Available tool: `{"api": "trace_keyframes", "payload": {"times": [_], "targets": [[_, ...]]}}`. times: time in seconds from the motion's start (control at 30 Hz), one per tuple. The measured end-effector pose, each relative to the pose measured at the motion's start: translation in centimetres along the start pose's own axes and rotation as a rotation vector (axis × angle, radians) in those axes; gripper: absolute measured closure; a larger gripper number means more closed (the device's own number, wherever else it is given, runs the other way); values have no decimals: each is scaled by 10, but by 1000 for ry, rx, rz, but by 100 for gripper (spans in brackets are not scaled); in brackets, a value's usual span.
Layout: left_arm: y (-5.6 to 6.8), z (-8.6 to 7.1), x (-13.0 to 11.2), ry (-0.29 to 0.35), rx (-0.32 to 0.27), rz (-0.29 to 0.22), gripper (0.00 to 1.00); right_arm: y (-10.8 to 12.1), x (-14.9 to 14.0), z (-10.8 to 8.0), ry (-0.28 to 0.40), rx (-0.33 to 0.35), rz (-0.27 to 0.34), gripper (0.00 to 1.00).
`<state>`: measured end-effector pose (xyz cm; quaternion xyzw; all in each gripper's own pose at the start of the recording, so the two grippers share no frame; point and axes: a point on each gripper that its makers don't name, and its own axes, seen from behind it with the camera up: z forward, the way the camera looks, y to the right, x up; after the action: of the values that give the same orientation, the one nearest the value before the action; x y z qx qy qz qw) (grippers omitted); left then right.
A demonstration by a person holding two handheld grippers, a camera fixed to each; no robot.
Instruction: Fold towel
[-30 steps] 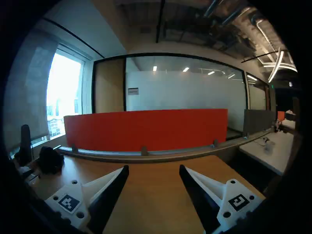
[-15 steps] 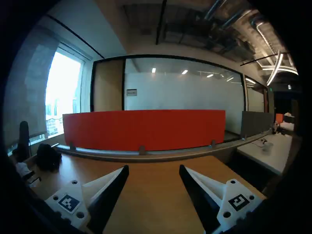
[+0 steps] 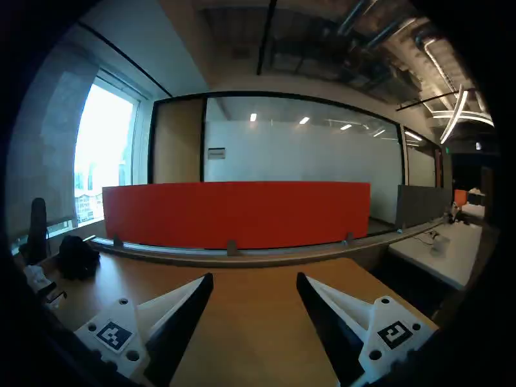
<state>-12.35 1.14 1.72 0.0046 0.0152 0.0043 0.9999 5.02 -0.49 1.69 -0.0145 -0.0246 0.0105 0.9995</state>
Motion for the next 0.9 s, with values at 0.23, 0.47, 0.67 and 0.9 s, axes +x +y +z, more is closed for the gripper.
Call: {"api": "trace_keyframes", "payload": {"times": [0.23,0.47,0.67,0.9], "targets": [[-2,0,0,1,1,0,8,0,3,-2,2,-4,-3,0],[-4,0,-1,0,3,-1,8,0,2,-4,2,-2,-1,0],[-3,0,-2,-2,3,0,8,1,2,-5,8,2,-3,0],[-3,1,-4,-2,3,1,8,3,6,-7,38,7,-14,0]]}}
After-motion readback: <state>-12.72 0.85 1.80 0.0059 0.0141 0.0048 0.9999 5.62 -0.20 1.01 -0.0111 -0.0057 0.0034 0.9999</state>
